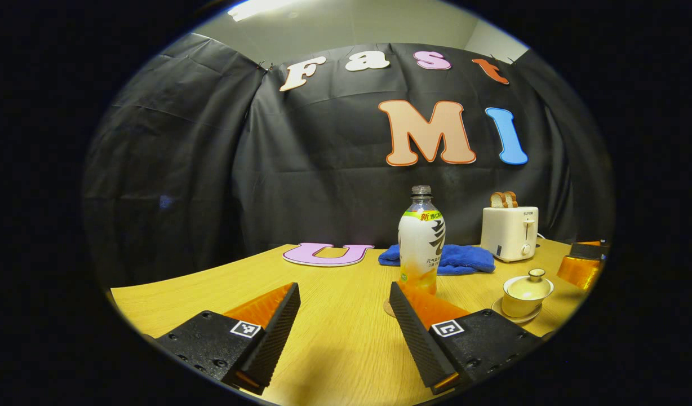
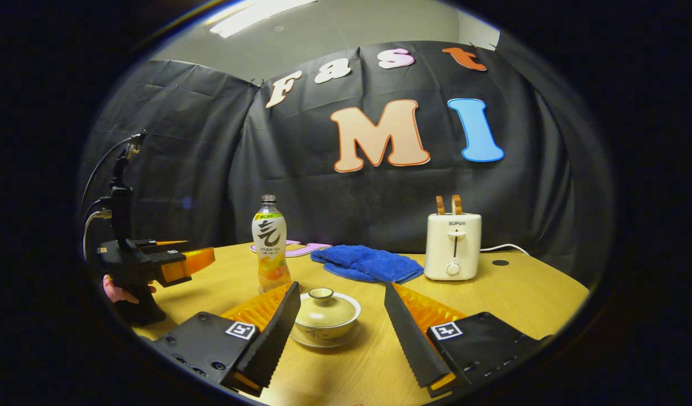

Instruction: Open the teacup lid with one hand, grasp the water bottle and pour water into the teacup with the other hand; after pouring, place the water bottle on the coaster and then close the teacup lid.

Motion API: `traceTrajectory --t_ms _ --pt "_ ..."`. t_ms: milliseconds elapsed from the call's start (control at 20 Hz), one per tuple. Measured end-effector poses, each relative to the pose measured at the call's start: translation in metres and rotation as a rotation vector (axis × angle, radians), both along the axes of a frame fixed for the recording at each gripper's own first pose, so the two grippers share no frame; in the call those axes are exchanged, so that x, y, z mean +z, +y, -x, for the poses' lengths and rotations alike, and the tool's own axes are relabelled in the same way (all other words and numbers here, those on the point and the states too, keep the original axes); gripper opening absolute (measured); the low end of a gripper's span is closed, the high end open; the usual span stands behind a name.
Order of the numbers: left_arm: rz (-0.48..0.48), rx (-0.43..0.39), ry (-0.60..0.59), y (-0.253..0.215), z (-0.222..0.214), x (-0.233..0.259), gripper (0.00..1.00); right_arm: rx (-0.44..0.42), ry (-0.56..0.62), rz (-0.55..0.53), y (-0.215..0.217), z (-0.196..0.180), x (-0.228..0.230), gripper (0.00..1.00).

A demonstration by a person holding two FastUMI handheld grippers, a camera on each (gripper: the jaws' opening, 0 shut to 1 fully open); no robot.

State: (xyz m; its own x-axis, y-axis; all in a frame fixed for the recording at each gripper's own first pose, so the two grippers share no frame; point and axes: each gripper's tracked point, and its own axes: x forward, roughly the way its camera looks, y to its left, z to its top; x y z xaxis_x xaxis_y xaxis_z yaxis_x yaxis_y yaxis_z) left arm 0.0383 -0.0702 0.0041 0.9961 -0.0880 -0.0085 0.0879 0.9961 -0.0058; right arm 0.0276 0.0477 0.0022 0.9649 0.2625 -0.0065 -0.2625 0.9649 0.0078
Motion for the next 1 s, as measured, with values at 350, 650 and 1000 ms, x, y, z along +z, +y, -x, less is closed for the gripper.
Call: traceTrajectory --t_ms 350,650,1000 --pt "0.000 0.000 0.000 0.000 0.000 0.001 0.94 -0.270 -0.013 0.009 -0.068 0.004 0.003 0.93" --pt "-0.002 0.008 0.000 0.002 0.000 0.000 0.93 -0.467 -0.024 0.016 -0.107 0.007 0.004 0.92" --pt "-0.001 0.007 -0.001 0.001 0.001 0.001 0.93 -0.466 -0.023 0.015 -0.108 0.006 0.004 0.96"
